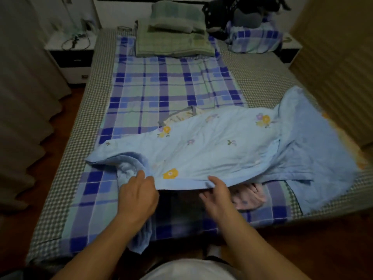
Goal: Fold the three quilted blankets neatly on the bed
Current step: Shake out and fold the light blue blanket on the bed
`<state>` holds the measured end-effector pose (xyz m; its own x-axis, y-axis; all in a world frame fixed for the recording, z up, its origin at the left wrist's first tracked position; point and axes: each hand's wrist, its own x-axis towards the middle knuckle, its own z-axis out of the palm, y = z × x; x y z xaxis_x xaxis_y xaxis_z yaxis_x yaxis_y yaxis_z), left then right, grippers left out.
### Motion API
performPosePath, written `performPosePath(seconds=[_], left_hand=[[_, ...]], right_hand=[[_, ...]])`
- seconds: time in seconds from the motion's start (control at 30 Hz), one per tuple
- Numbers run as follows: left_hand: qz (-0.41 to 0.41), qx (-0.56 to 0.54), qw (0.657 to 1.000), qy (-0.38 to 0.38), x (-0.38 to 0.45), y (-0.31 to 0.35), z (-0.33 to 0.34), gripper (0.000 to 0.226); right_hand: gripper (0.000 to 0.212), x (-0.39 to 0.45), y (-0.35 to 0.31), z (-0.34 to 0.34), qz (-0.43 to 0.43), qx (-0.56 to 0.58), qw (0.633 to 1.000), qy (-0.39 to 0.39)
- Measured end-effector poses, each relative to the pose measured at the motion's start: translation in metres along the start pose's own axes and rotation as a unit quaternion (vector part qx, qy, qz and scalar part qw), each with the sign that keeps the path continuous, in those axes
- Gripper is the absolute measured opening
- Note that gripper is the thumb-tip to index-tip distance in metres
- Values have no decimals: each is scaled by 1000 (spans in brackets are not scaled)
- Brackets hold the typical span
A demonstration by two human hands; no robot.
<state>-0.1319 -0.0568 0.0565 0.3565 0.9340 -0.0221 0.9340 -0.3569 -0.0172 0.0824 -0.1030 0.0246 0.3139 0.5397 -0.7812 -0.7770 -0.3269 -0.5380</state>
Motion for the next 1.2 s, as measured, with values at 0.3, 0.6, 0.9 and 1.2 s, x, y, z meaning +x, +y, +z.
performPosePath(seconds=[0.3,0.6,0.9,1.2], left_hand=[[-59,58,997,0,13,16,-23,20],[-103,70,990,-65,12,23,-24,23],[-76,78,991,-73,21,2,-40,36],[-58,102,991,-68,15,0,-39,26]], right_hand=[[30,80,-136,-86,19,-7,994,110],[56,47,-186,-76,-44,68,995,55],[89,10,-148,-99,43,100,994,6],[60,77,-156,-117,-162,-113,962,189]])
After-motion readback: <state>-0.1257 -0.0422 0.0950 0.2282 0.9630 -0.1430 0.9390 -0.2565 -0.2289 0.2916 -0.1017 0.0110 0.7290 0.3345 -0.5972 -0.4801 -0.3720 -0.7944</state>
